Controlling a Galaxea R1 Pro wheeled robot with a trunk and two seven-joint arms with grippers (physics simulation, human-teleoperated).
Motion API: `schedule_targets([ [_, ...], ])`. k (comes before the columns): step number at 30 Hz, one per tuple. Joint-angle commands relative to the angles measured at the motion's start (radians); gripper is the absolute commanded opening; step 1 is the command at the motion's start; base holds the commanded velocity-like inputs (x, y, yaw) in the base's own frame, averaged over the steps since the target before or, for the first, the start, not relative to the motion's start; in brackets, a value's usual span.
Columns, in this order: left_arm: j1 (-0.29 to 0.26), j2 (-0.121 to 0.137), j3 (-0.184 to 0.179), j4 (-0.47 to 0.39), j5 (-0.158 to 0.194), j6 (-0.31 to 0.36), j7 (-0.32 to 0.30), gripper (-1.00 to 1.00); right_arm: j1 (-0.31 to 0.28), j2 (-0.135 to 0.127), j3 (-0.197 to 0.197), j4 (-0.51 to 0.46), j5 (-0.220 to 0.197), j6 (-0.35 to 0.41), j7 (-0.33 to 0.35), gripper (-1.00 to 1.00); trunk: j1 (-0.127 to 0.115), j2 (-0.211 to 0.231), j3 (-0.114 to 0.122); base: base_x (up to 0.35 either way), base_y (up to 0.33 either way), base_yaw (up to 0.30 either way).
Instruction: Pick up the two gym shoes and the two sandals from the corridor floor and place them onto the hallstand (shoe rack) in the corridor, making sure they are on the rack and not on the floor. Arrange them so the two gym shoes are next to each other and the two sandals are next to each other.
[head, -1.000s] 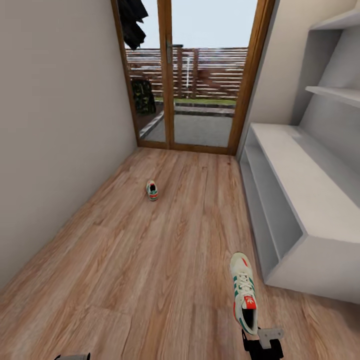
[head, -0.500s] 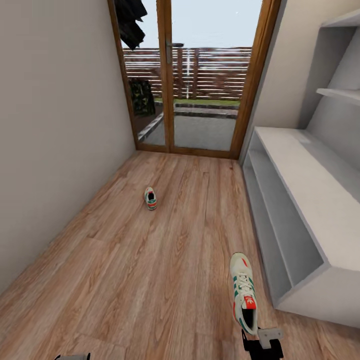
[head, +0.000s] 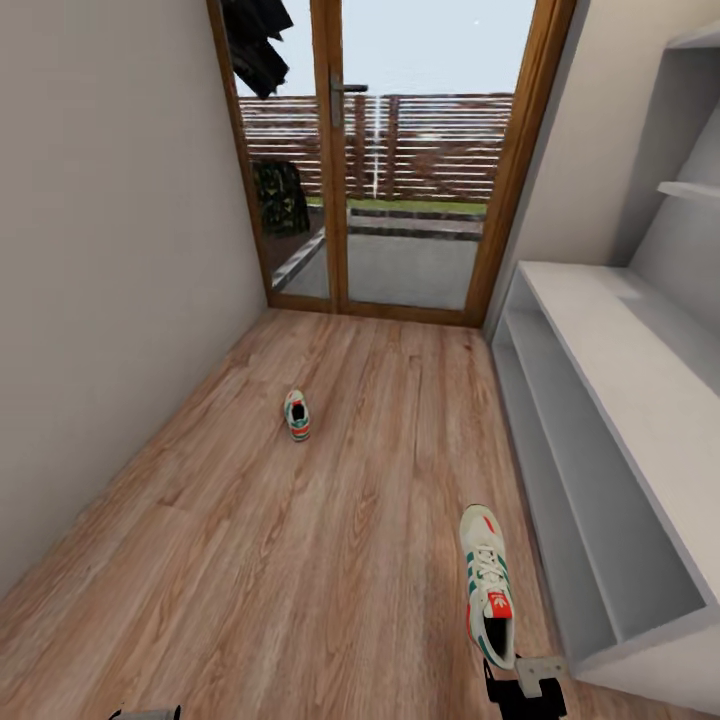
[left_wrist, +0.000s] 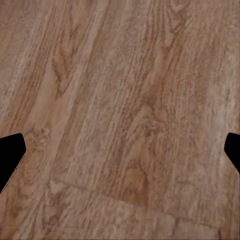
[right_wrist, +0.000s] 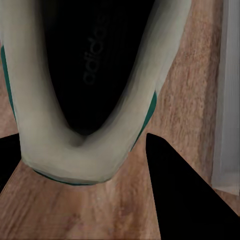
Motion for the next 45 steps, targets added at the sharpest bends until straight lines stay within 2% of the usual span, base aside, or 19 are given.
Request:
schedule_targets([
  [1,-0.001,0.0,0.009,0.001,-0.007,-0.003,-0.005,1.0,-0.001,0.0,-0.003,0.001,0.01,-0.003,-0.009,-1.0,0.0,0.0,-0.001,0.336,0.0,0.0],
  [6,-0.001,0.0,0.009,0.001,-0.007,-0.003,-0.005,1.0,-0.001,0.0,-0.003,0.001,0.01,-0.003,-0.009,-1.0,0.0,0.0,-0.001,0.336,0.0,0.065],
  [19,-0.001,0.0,0.009,0.001,-0.008,-0.002,-0.005,1.0,-0.001,0.0,-0.003,0.001,0.01,-0.003,-0.009,-1.0,0.0,0.0,-0.001,0.336,0.05,0.241],
  [26,-0.001,0.008,0.009,0.0,-0.009,-0.001,-0.005,1.0,-0.001,0.0,-0.003,0.001,0.01,-0.003,-0.009,-1.0,0.0,0.0,-0.001,0.336,0.097,0.053],
  [28,0.0,0.018,0.011,-0.001,-0.009,0.0,-0.004,1.0,-0.001,0.0,-0.003,0.001,0.009,-0.003,-0.009,-1.0,0.0,0.0,-0.001,0.336,0.08,0.011],
  [29,0.001,0.049,0.011,-0.002,-0.008,0.001,0.016,1.0,-0.001,0.0,-0.003,0.001,0.009,-0.003,-0.009,-1.0,0.0,0.0,-0.001,0.219,0.021,0.003],
  [31,0.001,0.077,0.012,-0.001,-0.003,0.003,0.048,1.0,-0.001,0.0,-0.003,0.001,0.008,-0.003,-0.009,-1.0,0.0,0.0,-0.001,0.115,0.011,0.001],
  [32,0.001,0.082,0.012,-0.001,0.0,0.003,0.057,1.0,-0.001,0.0,-0.003,0.001,0.008,-0.003,-0.009,-1.0,0.0,0.0,-0.001,0.072,0.007,0.001],
  [33,0.001,0.105,0.012,-0.001,0.03,0.004,0.09,1.0,-0.001,0.0,-0.003,0.001,0.008,-0.003,-0.01,-1.0,0.0,0.0,-0.001,0.023,0.002,0.0],
  [34,0.001,0.112,0.012,-0.001,0.045,0.004,0.097,1.0,-0.001,0.0,-0.003,0.001,0.008,-0.003,-0.01,-1.0,0.0,0.0,-0.001,0.015,0.001,0.0],
  [38,0.001,0.124,0.012,0.0,0.08,0.004,0.106,1.0,-0.001,0.0,-0.004,0.001,0.008,-0.003,-0.01,-1.0,0.0,0.0,-0.001,0.007,0.001,0.0],
  [45,0.001,0.116,0.003,0.001,0.087,-0.001,0.1,1.0,-0.001,0.0,-0.003,0.001,0.008,-0.003,-0.011,-1.0,0.0,0.0,-0.001,0.001,0.0,0.0],
])
